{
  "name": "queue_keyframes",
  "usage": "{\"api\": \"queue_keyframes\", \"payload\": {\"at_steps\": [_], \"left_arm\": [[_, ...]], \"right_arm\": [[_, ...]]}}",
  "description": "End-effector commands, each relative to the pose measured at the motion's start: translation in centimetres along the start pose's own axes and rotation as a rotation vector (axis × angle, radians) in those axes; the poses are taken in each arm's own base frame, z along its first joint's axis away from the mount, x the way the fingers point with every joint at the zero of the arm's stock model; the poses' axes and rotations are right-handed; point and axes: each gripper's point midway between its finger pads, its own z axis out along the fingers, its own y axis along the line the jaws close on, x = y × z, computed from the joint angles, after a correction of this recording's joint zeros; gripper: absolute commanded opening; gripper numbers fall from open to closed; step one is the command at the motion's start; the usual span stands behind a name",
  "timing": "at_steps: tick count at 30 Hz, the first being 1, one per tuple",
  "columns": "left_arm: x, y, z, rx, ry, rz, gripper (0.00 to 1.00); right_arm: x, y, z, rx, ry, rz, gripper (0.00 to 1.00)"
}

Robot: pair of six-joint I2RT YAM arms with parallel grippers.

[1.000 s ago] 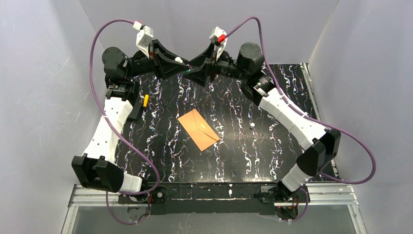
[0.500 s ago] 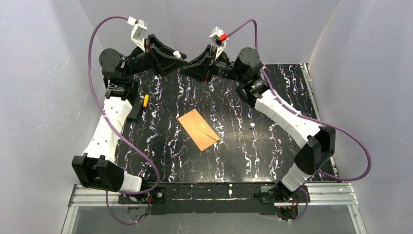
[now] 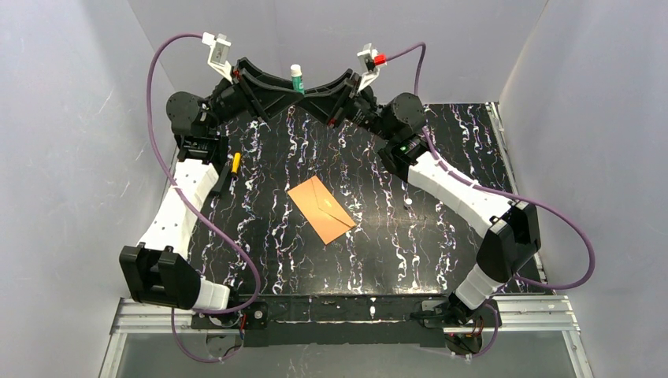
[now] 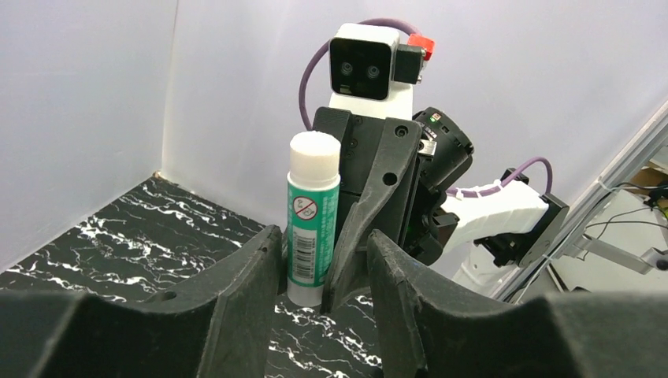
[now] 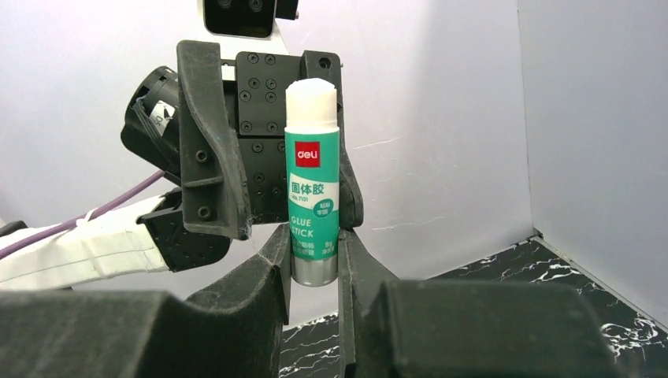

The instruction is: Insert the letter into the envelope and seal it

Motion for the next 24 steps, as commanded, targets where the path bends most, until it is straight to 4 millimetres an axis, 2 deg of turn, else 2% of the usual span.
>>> {"api": "queue_keyframes", "payload": {"at_steps": [1, 9, 12, 14, 15, 16, 19, 21, 22, 24], "left_arm": [[-0.3, -0.3, 0.2, 0.030, -0.030, 0.020, 0.42], [-1.3, 0.2, 0.9, 0.056, -0.062, 0.009, 0.43], [-1.3, 0.3, 1.0, 0.069, -0.067, 0.000, 0.31], [-1.2, 0.4, 1.0, 0.076, -0.064, 0.002, 0.15], [-1.1, 0.4, 1.0, 0.080, -0.060, 0.007, 0.04], [-1.0, 0.5, 1.0, 0.080, -0.055, 0.012, 0.00], [-0.5, 0.7, 0.8, 0.081, -0.041, 0.062, 0.00], [0.0, 1.3, 0.6, 0.069, -0.022, 0.102, 0.00], [0.5, 1.9, 0.4, 0.057, -0.004, 0.126, 0.00], [1.8, 3.3, 0.1, 0.028, 0.044, 0.161, 0.00]], "right_arm": [[-3.3, 1.5, 0.5, -0.059, -0.116, -0.009, 0.01], [-1.4, 1.5, 0.7, -0.093, -0.050, 0.015, 0.02], [-1.3, 1.6, 0.7, -0.093, -0.051, 0.017, 0.02], [-1.2, 1.5, 0.7, -0.093, -0.047, 0.016, 0.03], [-1.1, 1.3, 0.8, -0.085, -0.037, 0.021, 0.06], [-0.8, 1.2, 0.9, -0.079, -0.017, 0.022, 0.15], [1.0, 1.1, 0.7, -0.078, 0.117, 0.013, 0.44], [2.5, 0.9, -0.3, -0.062, 0.211, -0.003, 0.65], [2.8, 0.7, -0.8, -0.045, 0.244, -0.024, 0.71], [2.8, -0.3, -1.9, 0.023, 0.282, -0.020, 0.76]]}}
